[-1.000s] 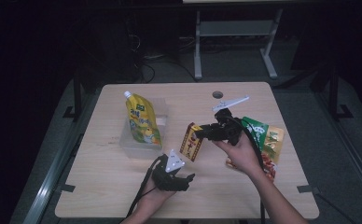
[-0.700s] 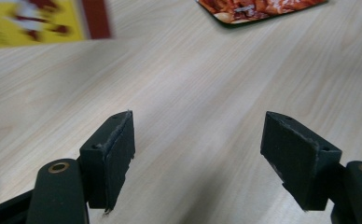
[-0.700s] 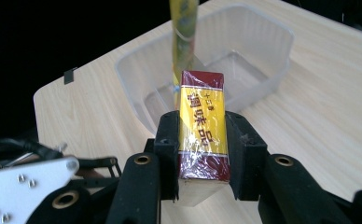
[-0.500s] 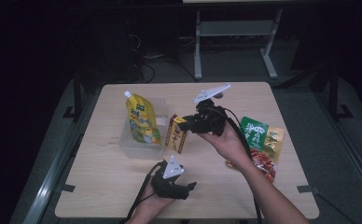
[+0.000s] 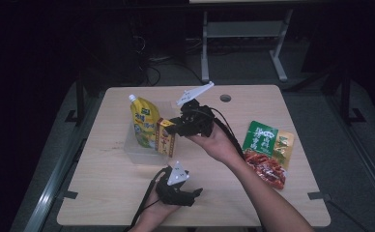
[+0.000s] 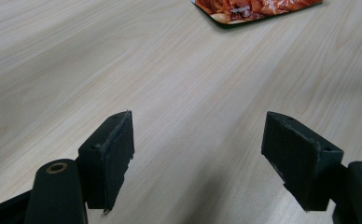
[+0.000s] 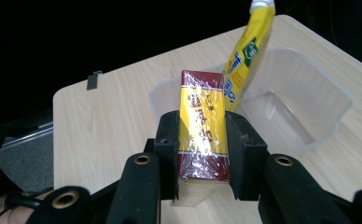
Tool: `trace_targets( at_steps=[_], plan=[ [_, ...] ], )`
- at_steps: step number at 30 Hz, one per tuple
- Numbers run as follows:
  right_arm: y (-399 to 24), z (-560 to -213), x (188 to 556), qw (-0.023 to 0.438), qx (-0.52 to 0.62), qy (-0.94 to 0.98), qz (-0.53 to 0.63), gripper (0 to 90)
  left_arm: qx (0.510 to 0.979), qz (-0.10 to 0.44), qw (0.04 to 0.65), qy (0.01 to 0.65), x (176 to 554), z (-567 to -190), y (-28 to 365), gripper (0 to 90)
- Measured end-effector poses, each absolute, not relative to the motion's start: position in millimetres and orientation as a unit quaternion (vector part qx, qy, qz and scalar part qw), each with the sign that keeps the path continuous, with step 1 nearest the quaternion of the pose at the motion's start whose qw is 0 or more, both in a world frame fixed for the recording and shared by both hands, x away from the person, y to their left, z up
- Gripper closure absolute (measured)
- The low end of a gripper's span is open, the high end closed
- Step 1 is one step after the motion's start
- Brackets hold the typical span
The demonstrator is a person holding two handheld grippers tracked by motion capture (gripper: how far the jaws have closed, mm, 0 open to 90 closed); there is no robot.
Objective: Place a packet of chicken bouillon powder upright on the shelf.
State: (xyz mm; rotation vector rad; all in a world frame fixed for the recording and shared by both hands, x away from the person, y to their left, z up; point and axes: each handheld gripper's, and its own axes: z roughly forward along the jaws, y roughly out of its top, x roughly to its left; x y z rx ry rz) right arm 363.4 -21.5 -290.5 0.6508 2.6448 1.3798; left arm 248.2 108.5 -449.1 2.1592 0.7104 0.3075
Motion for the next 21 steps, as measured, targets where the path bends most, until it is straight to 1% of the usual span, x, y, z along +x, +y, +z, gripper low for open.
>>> trace_targets(
  at_steps=[9, 21],
  plan=[
    [0.8, -287.1, 369.4, 0.042, 0.197, 0.870, 0.449, 68.2, 0.856, 0.124, 0.415, 0.280, 248.1, -449.4, 108.4, 24.4],
    [21.0, -298.6, 383.3, 0.037, 0.191, 0.875, 0.443, 68.2, 0.858, 0.128, 0.418, 0.270, 247.7, -448.0, 108.4, 24.4]
  ],
)
